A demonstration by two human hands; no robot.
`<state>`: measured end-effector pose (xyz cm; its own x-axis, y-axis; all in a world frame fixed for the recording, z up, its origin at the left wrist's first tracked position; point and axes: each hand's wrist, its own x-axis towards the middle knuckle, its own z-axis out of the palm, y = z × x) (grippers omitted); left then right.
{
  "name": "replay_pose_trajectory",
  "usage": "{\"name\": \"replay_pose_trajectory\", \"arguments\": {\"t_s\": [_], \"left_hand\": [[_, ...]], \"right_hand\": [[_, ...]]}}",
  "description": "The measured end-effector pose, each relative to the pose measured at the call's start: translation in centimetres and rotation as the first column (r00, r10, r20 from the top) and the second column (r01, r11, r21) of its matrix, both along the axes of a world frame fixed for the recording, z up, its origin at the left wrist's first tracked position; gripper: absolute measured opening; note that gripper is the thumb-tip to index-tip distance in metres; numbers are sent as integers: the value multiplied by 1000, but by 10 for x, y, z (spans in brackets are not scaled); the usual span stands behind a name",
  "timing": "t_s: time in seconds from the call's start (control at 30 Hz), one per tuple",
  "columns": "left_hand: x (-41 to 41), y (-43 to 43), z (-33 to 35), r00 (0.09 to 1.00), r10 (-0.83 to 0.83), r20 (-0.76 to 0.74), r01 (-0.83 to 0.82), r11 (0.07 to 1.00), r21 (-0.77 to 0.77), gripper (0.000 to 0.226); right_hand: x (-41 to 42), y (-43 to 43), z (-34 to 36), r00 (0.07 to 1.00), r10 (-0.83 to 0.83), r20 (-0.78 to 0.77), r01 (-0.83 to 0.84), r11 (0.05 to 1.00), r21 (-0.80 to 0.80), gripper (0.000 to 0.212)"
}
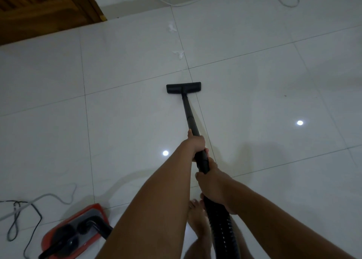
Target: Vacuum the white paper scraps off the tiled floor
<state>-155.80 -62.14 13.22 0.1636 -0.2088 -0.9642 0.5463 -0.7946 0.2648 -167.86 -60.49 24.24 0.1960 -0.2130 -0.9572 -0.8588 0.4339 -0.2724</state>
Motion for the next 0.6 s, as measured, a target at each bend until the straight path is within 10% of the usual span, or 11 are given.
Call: {"name": "replay_pose_trajectory", "arguments": {"t_s": [0.6], "left_hand": [[95,-103,-31,998,35,53,-35,999,-5,70]], "right_hand": [[93,-101,-21,995,42,94,-44,999,25,73]]}}
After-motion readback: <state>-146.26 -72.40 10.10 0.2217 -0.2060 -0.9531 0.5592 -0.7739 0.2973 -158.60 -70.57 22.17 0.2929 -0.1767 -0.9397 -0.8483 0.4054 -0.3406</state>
